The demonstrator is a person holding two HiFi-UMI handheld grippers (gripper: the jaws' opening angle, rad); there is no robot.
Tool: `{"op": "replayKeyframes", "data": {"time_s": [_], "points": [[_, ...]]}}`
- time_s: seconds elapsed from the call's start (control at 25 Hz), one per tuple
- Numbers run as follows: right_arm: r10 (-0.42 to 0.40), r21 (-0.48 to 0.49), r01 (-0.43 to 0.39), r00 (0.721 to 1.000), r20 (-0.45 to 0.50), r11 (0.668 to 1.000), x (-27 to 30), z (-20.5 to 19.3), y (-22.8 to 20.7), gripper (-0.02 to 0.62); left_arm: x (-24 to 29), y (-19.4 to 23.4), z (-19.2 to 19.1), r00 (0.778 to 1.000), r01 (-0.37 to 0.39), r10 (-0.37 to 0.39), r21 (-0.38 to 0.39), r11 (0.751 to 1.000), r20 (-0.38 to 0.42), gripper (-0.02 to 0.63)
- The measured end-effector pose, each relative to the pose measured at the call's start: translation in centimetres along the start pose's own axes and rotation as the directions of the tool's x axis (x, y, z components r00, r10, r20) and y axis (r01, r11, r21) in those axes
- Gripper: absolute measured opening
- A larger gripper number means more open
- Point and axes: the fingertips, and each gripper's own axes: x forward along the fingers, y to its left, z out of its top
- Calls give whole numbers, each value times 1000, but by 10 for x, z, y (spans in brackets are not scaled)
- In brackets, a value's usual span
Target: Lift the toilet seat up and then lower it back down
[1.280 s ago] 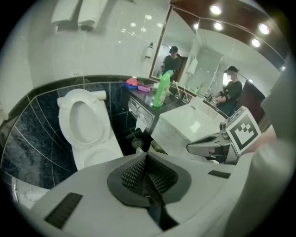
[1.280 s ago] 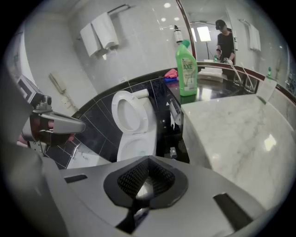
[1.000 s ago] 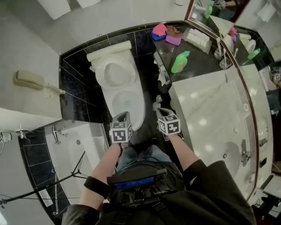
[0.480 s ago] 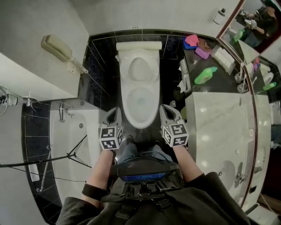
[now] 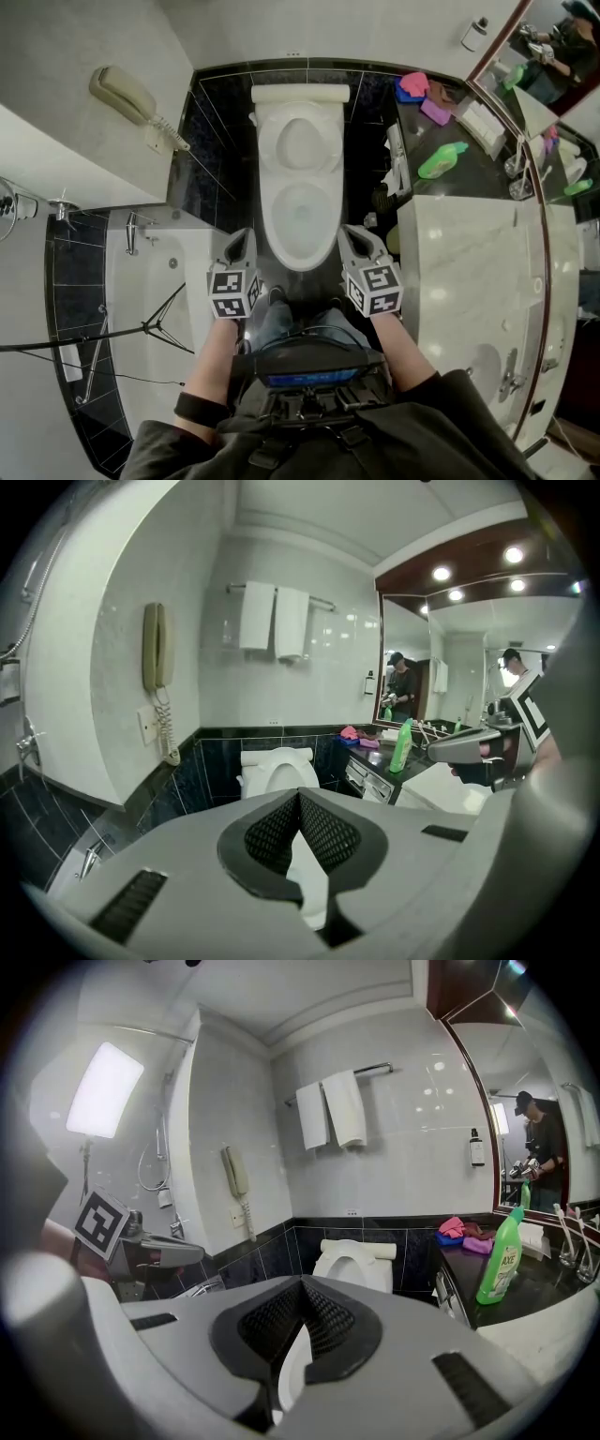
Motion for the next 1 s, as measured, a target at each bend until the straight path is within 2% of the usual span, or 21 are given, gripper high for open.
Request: {"op": "replayKeyframes", "data": {"time_s": [0.2,0.48,0.72,1.0], "points": [[70,-7,-70,997,-26,998,13,-4,4,9,14,-9,5,1000,-5,6,37,999,-15,0],[186,-49,-188,982,-36,981,50,-5,13,9,42,-6,17,999,-46,49,131,990,-19,0],[210,-56,-212,977,-44,976,97,-9,23,9,88,17,12,999,-34,40,201,979,-28,0],[184,-38,-188,979,-93,981,184,-30,23,9,172,73,3,997,-16,36,284,959,-66,0]]}}
